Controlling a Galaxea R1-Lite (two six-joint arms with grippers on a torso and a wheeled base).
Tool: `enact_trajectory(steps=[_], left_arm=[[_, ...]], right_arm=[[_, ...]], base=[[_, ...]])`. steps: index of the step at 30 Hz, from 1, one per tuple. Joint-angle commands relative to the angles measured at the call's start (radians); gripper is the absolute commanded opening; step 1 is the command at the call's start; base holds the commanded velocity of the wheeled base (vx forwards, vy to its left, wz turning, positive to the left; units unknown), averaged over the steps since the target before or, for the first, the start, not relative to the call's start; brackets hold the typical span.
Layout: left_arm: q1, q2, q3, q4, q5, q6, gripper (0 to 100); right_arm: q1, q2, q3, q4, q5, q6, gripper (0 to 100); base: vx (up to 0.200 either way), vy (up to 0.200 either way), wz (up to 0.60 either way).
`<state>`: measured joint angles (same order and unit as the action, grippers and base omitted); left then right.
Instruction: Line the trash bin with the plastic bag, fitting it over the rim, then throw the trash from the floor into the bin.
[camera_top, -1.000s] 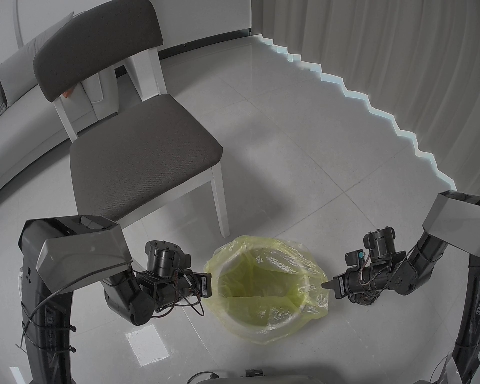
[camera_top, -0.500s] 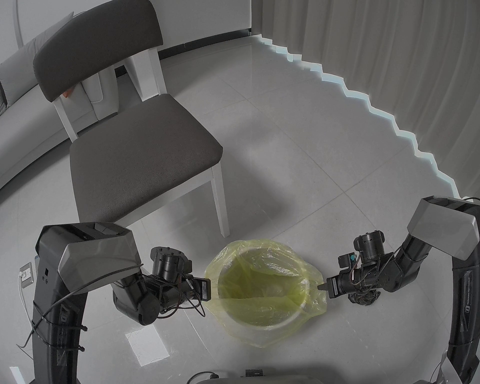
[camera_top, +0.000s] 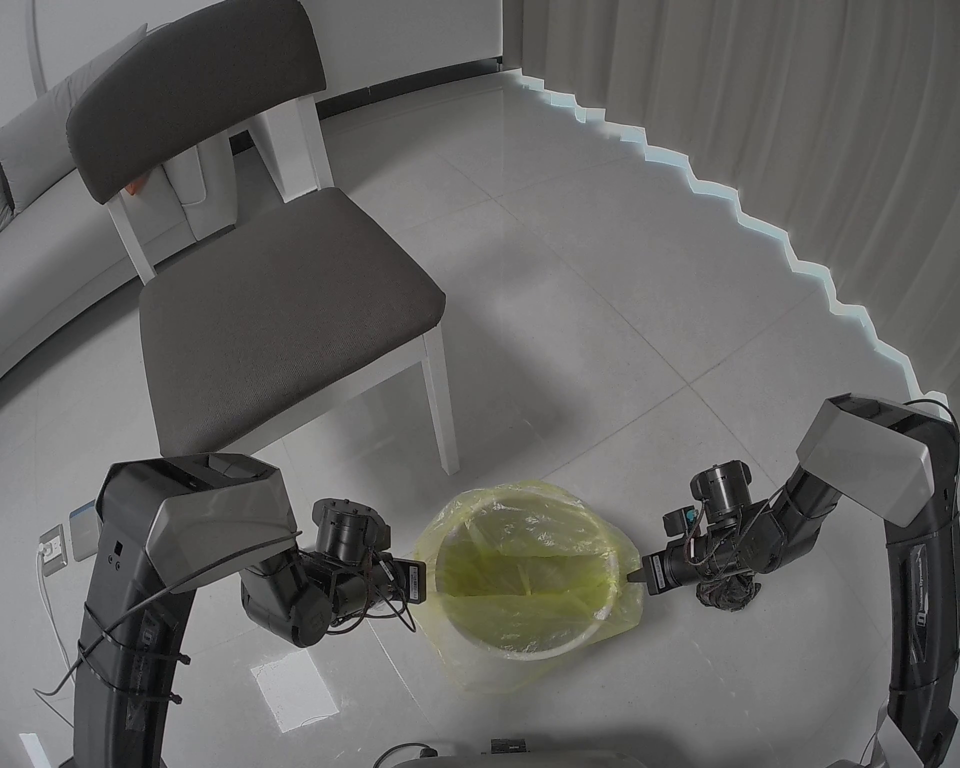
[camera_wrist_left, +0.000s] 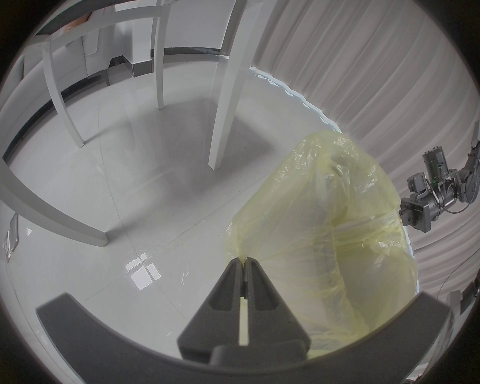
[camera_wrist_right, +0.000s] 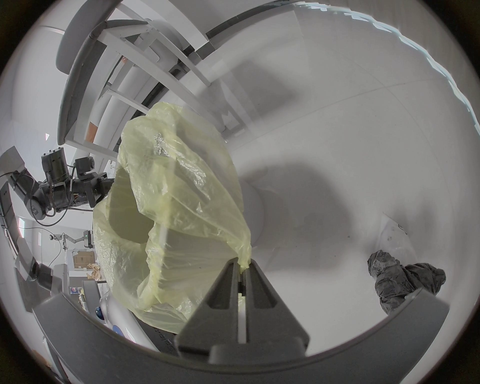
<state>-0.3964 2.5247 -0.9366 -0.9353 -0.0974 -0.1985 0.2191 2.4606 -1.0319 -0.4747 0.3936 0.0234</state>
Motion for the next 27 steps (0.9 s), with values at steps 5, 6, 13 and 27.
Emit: enact_trajectory(steps=[5, 6, 13, 27], left_arm=[[-0.001, -0.035, 0.025, -0.013, -0.005, -0.006, 0], [-0.001, -0.035, 0.025, -0.013, -0.005, -0.006, 0], [-0.004, -0.083, 0.070, -0.019, -0.010, -0.007, 0], [-0.006, -0.103, 0.154, -0.092, -0.002, -0.010, 100]], right_arm=[[0.000, 0.000, 0.006, -0.001, -0.006, -0.019, 100], [0.000, 0.000, 0.006, -0.001, -0.006, -0.019, 100], [-0.034, -0.091, 0.062, -0.001, -0.009, -0.023, 100], [-0.023, -0.236, 0.033, 0.056, -0.007, -0.022, 100]], base=[[0.000, 0.000, 0.00], [0.000, 0.000, 0.00], [0.000, 0.000, 0.00], [0.000, 0.000, 0.00]])
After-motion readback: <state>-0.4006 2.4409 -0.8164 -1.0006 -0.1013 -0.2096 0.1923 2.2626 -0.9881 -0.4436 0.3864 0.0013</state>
